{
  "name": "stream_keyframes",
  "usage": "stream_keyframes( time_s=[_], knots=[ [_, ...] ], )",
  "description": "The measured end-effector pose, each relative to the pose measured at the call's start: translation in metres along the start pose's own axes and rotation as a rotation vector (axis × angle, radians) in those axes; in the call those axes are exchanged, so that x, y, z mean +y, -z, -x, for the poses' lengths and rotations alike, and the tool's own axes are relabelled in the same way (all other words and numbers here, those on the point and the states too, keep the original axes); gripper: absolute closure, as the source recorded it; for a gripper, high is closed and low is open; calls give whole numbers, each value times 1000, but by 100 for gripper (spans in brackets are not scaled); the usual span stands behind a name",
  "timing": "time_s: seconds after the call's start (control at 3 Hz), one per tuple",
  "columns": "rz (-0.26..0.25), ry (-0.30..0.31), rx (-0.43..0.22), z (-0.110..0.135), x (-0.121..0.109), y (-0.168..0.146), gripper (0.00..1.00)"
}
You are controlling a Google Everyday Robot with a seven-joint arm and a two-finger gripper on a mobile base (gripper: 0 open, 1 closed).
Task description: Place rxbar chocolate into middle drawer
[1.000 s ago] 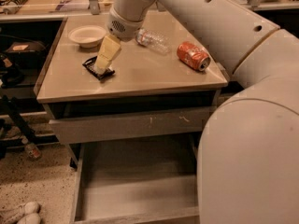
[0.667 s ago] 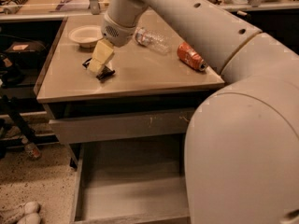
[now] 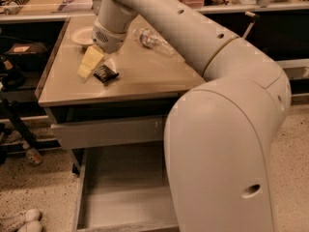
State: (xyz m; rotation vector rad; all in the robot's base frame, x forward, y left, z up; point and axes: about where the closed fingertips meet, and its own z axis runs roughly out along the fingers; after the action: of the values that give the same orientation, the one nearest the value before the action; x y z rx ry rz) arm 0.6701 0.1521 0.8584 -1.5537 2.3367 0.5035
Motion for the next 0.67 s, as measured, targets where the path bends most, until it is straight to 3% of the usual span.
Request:
stream_keyframes(
  time_s=[0.67],
  knots=[
    [20, -29, 54, 6, -11, -35, 0]
  ],
)
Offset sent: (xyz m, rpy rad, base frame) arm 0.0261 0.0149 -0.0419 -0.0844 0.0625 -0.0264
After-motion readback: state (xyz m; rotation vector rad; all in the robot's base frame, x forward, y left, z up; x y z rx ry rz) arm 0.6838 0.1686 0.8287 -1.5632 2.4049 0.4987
